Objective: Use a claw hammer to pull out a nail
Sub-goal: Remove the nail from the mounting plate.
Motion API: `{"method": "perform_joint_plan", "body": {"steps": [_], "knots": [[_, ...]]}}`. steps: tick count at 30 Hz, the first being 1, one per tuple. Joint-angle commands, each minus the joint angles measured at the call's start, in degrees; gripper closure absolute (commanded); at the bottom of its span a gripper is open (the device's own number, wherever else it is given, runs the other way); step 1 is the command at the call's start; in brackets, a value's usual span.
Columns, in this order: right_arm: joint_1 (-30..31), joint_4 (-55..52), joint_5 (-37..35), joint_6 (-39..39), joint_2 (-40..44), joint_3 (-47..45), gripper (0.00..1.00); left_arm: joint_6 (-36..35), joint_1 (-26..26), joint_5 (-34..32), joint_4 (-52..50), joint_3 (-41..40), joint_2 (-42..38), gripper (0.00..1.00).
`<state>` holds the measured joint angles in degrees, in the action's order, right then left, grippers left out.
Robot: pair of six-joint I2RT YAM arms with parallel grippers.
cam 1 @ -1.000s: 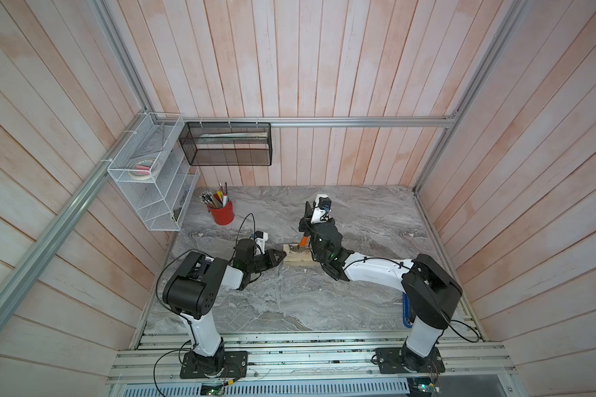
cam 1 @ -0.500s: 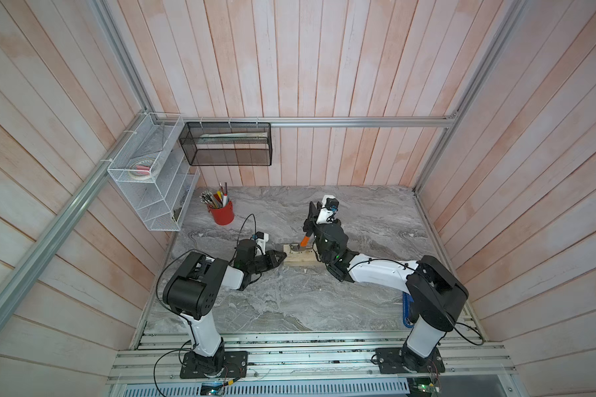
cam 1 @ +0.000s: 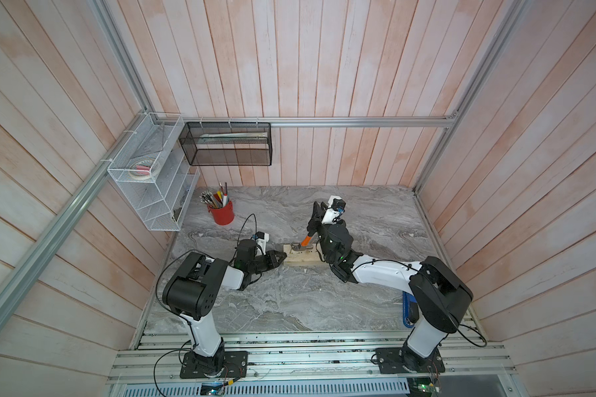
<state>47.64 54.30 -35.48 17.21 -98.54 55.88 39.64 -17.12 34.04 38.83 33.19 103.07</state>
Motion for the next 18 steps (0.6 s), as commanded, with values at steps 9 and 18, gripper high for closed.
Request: {"method": "perform_joint_plan", "body": {"steps": [9,18], "knots": [[-1.0,-0.6,3.1,13.2,0.2,-3.8,1.0,-1.9,-0.7,-0.9,-3.5,-0.6,0.1,0.73],[-1.9,-0.2,3.8,15.0,0.8,-5.0,1.0,-1.9,-0.7,-1.0,-3.6,-0.5,0.6,0.73]]}}
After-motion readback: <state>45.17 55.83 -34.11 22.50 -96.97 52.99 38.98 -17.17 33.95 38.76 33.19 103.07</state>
